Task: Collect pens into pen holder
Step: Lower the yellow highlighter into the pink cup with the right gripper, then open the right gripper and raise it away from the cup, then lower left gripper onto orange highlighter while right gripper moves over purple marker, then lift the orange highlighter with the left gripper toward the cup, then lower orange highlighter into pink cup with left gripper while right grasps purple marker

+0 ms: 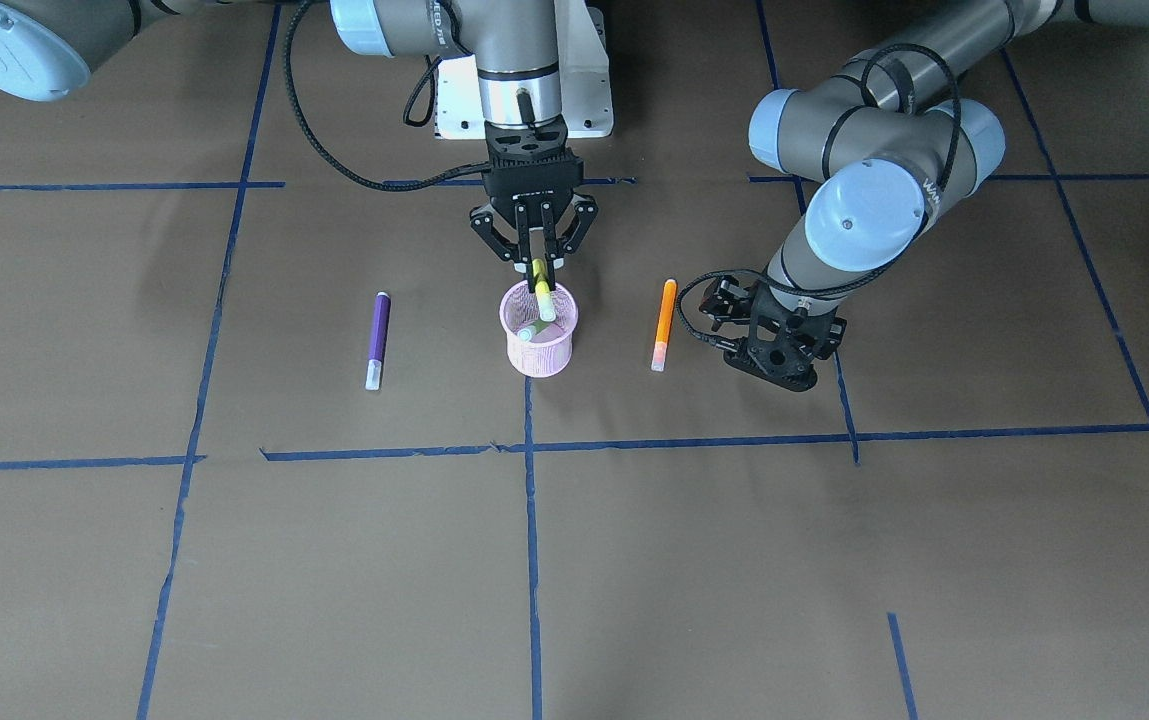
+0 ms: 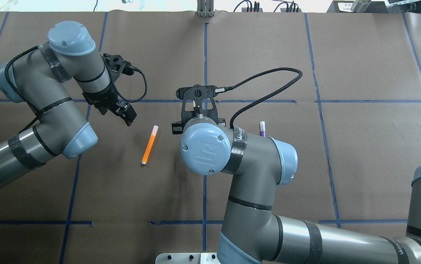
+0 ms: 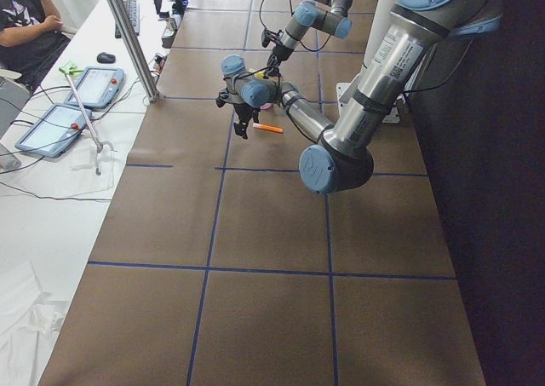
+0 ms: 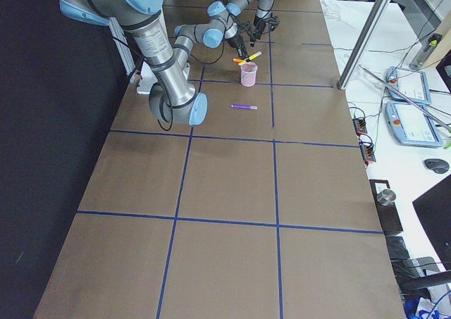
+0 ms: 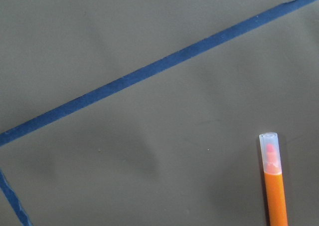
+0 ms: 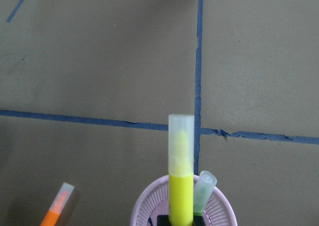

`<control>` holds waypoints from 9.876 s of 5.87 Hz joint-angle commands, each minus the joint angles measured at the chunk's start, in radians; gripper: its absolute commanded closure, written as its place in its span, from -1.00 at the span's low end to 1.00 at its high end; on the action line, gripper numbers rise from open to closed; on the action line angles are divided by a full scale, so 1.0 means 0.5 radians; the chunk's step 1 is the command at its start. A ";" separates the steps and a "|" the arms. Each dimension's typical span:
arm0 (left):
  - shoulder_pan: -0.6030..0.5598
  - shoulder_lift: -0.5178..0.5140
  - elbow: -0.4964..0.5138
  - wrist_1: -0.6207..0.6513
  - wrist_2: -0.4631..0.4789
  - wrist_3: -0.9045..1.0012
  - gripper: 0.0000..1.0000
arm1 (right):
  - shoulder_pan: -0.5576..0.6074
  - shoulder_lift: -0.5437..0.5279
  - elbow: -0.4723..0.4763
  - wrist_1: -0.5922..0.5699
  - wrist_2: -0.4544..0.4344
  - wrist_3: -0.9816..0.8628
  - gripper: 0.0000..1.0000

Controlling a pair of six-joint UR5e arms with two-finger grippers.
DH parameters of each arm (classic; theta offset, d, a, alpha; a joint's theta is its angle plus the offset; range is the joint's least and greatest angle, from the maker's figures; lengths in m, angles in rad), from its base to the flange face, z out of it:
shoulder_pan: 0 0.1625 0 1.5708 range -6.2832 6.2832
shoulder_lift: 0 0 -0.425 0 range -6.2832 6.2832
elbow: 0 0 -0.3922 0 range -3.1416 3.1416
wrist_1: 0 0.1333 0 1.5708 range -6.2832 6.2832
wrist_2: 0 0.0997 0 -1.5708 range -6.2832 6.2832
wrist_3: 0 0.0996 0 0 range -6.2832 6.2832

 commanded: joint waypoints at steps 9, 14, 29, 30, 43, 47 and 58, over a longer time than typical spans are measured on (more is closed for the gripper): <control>0.003 -0.008 0.000 0.000 0.000 0.000 -1.00 | 0.023 -0.036 -0.210 0.425 -0.107 -0.104 0.78; 0.003 -0.011 0.000 0.000 0.000 0.000 -1.00 | 0.038 -0.052 -0.189 0.434 -0.119 -0.119 -1.00; 0.386 -0.109 0.147 -0.153 0.249 -0.187 -1.00 | 0.710 -0.668 0.180 0.048 1.326 -0.453 -1.00; 0.383 -0.109 0.147 -0.153 0.252 -0.178 -0.76 | 0.710 -0.665 0.180 0.048 1.329 -0.453 -1.00; 0.319 -0.118 0.080 -0.129 0.230 -0.178 0.99 | 0.772 -0.641 0.189 0.051 1.387 -0.447 -1.00; 0.104 -0.152 -0.273 -0.024 0.061 -0.190 1.00 | 0.689 -0.644 0.170 0.051 1.372 -0.420 -1.00; 0.088 -0.186 0.340 -2.435 0.107 -1.080 1.00 | 0.382 -0.576 -0.075 0.066 1.176 -0.211 -1.00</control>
